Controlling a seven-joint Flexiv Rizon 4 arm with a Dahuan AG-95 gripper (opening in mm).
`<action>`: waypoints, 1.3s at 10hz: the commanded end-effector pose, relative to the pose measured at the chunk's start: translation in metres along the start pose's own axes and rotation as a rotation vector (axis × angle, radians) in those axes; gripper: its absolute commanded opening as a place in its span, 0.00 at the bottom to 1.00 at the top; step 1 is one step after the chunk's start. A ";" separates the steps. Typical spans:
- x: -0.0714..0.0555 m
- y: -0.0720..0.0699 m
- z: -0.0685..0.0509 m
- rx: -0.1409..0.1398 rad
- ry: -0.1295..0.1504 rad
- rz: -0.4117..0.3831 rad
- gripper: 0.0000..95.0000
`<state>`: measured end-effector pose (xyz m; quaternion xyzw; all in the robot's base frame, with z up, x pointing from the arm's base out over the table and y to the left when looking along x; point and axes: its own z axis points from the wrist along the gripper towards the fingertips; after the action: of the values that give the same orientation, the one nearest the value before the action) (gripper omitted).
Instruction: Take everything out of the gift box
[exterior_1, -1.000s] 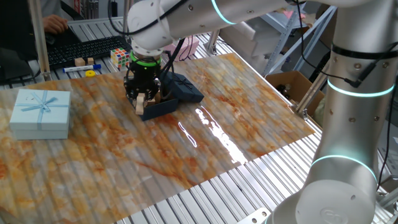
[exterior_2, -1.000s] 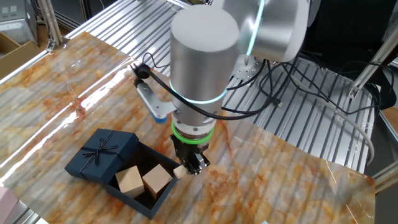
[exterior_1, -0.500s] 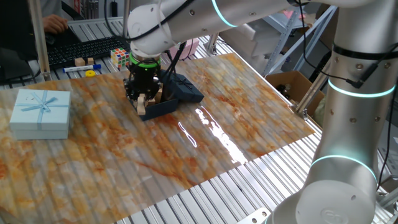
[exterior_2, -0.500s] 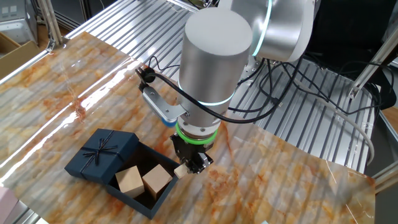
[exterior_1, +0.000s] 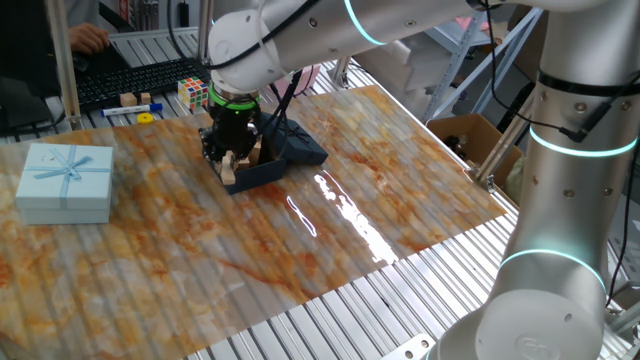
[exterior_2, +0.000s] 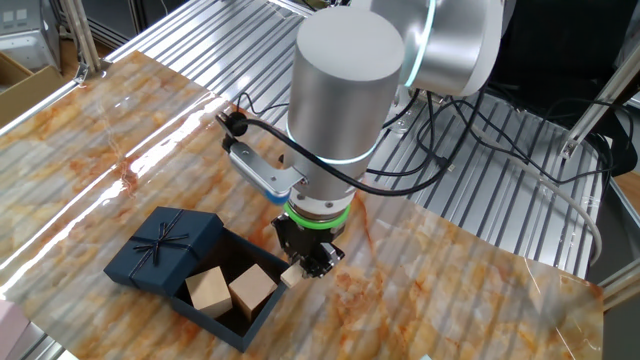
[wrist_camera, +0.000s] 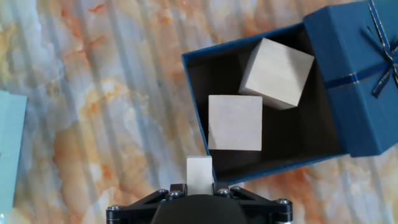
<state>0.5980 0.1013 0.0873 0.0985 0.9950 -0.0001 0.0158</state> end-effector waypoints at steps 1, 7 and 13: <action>0.000 0.000 0.000 -0.004 0.010 -0.025 0.00; 0.002 0.005 0.001 -0.032 0.048 0.011 0.00; 0.000 0.074 0.023 0.004 0.101 0.059 0.00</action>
<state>0.6127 0.1747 0.0634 0.1282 0.9911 0.0042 -0.0346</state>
